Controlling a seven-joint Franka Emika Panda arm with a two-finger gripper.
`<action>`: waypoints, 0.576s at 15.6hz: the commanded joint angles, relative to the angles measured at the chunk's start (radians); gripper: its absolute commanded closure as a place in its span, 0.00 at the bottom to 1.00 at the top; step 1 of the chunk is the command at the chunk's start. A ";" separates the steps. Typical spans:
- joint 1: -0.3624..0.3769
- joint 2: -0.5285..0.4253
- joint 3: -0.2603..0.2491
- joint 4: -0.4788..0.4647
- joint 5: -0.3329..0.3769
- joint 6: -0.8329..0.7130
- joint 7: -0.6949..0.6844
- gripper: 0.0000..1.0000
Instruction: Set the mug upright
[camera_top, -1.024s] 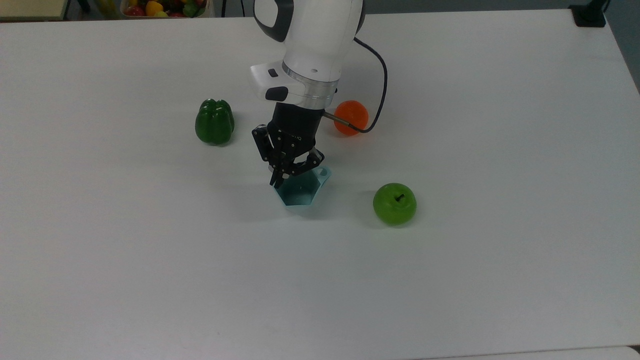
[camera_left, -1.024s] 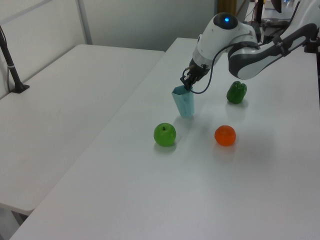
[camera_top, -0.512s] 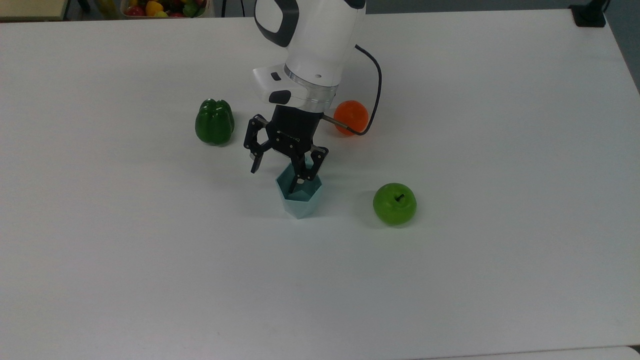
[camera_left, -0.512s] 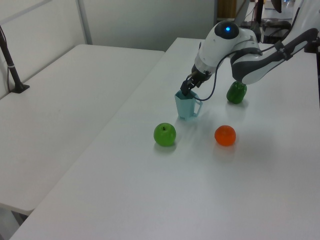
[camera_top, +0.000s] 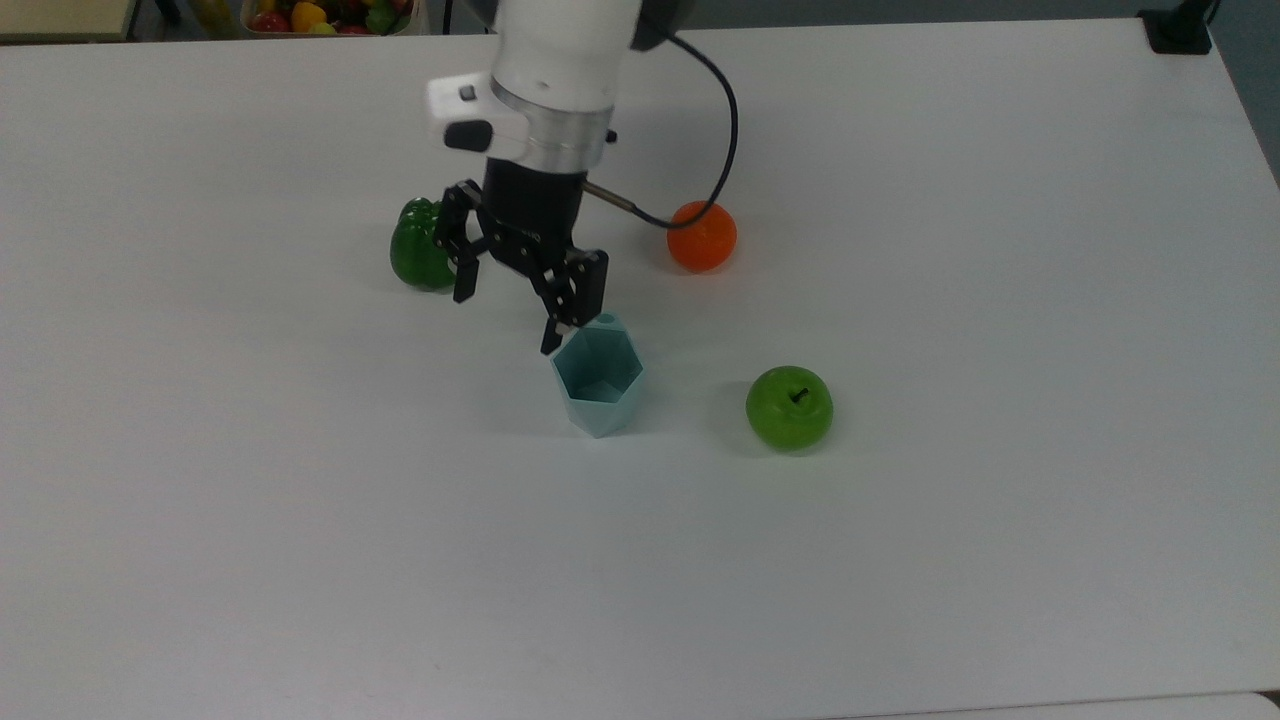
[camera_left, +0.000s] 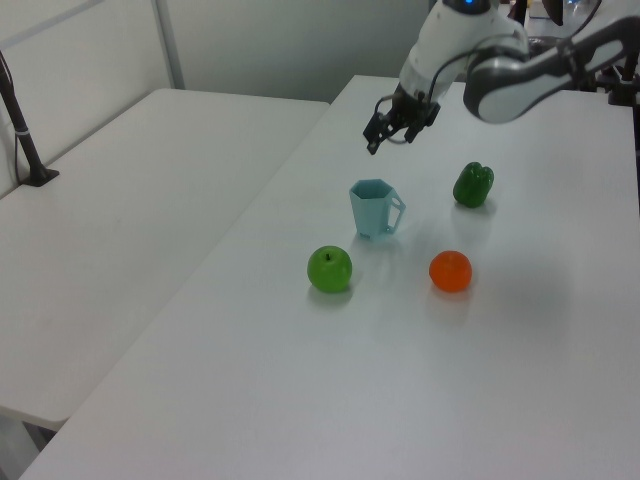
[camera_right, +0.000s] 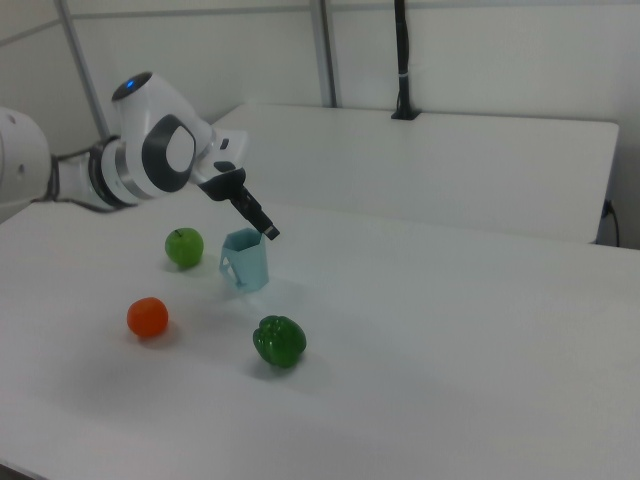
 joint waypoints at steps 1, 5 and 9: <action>-0.005 -0.057 0.008 0.112 0.267 -0.352 -0.270 0.00; -0.050 -0.131 0.010 0.151 0.356 -0.662 -0.639 0.00; -0.113 -0.203 0.011 0.142 0.389 -0.673 -0.860 0.00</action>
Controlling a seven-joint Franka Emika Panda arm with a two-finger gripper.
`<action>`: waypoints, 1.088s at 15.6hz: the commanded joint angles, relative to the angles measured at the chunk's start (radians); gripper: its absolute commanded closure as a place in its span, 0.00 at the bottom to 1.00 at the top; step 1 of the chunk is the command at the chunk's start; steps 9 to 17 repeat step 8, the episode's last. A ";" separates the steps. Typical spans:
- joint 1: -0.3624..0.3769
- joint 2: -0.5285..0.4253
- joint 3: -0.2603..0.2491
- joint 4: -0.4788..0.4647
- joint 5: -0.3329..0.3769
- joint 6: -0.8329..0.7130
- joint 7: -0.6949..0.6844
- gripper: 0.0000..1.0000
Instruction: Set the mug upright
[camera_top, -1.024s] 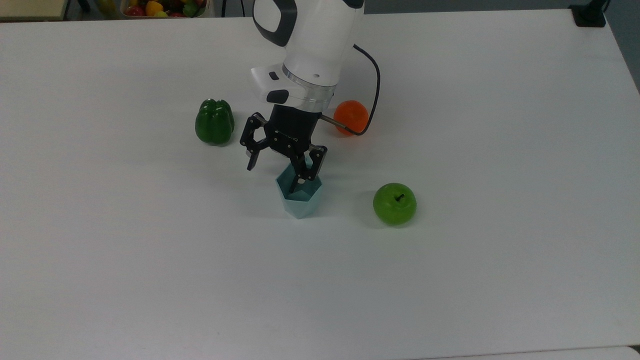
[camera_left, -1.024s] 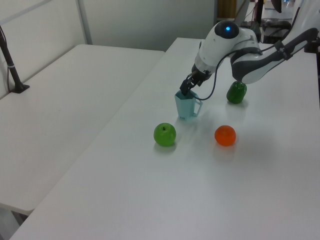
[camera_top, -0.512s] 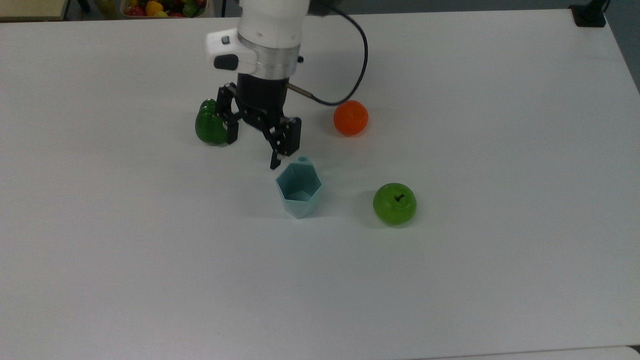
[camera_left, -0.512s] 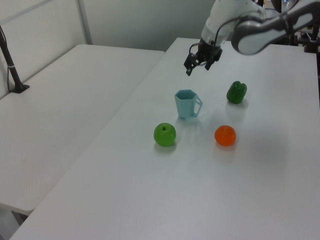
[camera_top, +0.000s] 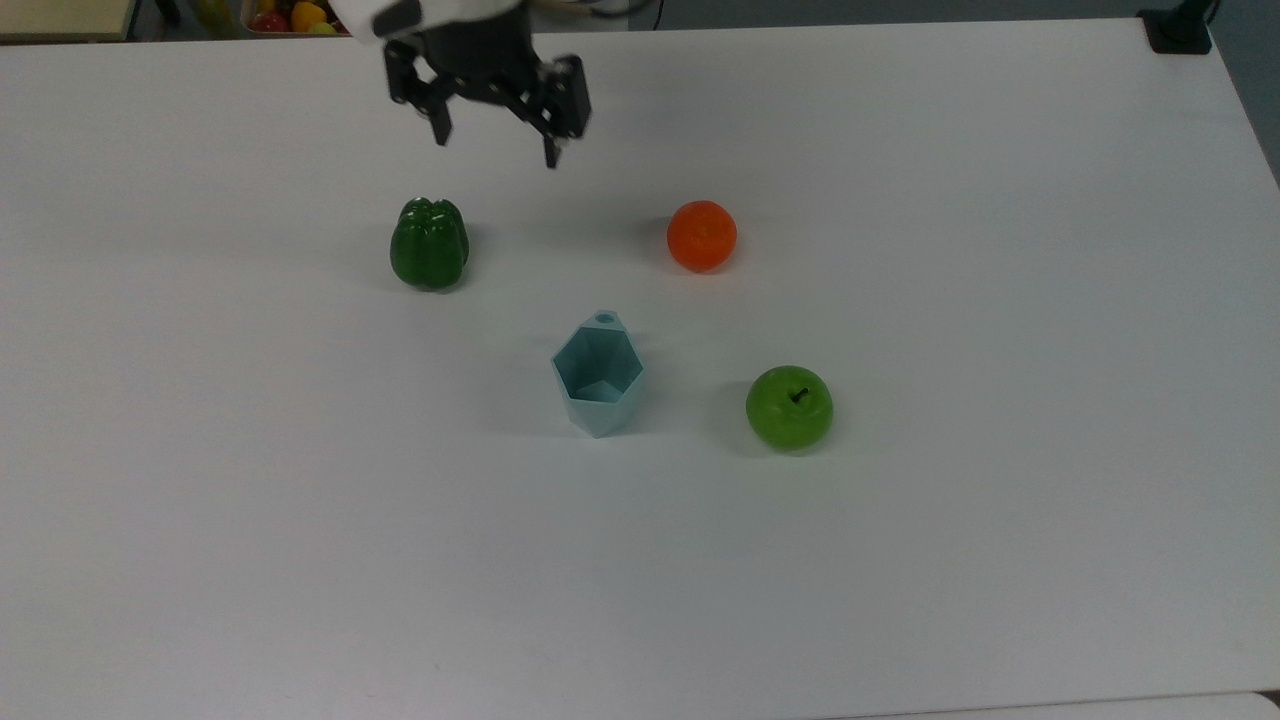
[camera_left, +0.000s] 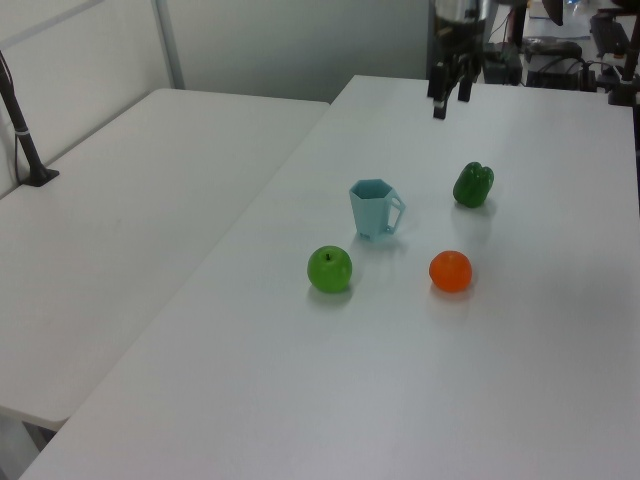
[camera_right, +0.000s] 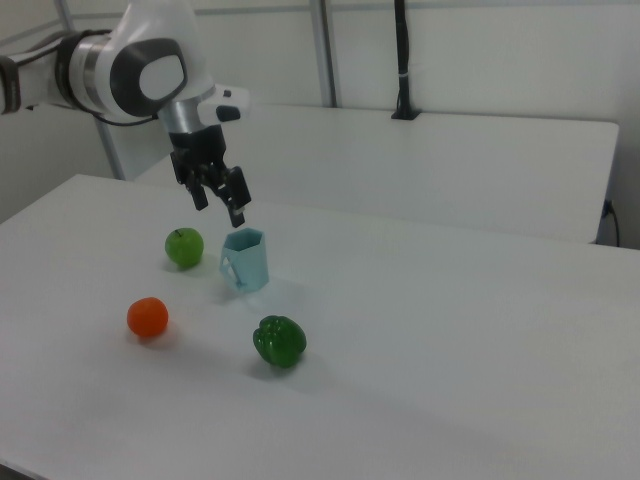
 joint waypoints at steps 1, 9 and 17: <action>-0.047 -0.065 0.011 -0.026 0.033 -0.023 -0.237 0.00; -0.050 -0.075 -0.009 -0.013 0.035 -0.071 -0.199 0.00; -0.050 -0.075 -0.009 -0.013 0.035 -0.071 -0.199 0.00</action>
